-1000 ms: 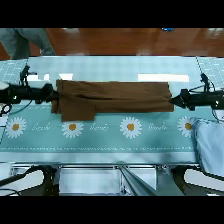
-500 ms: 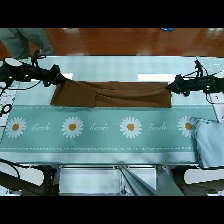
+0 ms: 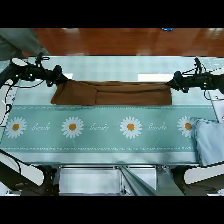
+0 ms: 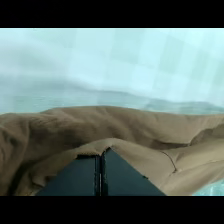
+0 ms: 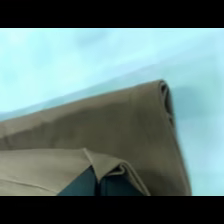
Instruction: Fold the shirts.
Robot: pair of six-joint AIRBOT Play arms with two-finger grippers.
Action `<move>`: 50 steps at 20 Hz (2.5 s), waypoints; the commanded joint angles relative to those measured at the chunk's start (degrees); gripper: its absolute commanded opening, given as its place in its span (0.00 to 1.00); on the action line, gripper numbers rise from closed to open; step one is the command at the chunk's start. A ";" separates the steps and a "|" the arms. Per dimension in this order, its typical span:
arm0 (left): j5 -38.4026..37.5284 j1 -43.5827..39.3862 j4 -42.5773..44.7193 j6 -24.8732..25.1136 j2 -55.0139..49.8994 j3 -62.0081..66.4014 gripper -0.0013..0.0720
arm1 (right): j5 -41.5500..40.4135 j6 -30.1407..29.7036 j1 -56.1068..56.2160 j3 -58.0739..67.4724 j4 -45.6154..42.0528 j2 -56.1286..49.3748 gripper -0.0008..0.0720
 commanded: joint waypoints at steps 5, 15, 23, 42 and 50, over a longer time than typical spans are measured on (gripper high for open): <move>-0.52 0.02 0.04 -0.20 -0.61 0.28 0.60 | -2.73 0.07 0.00 0.22 2.86 -2.45 0.53; 3.21 9.07 17.42 -3.17 25.97 -7.82 0.71 | 13.16 0.31 -17.33 0.48 -7.78 14.23 0.59; 18.78 -6.05 16.98 -3.26 51.15 -44.02 0.71 | 1.95 -3.30 -13.84 -17.38 -0.81 14.10 0.59; 21.88 -11.30 11.80 -3.21 49.16 -44.04 0.70 | 2.56 -0.33 3.78 1.11 2.62 -5.44 0.05; 24.48 -19.08 11.10 -2.99 47.41 -43.69 0.05 | 7.91 2.38 3.45 1.36 -12.76 9.16 0.05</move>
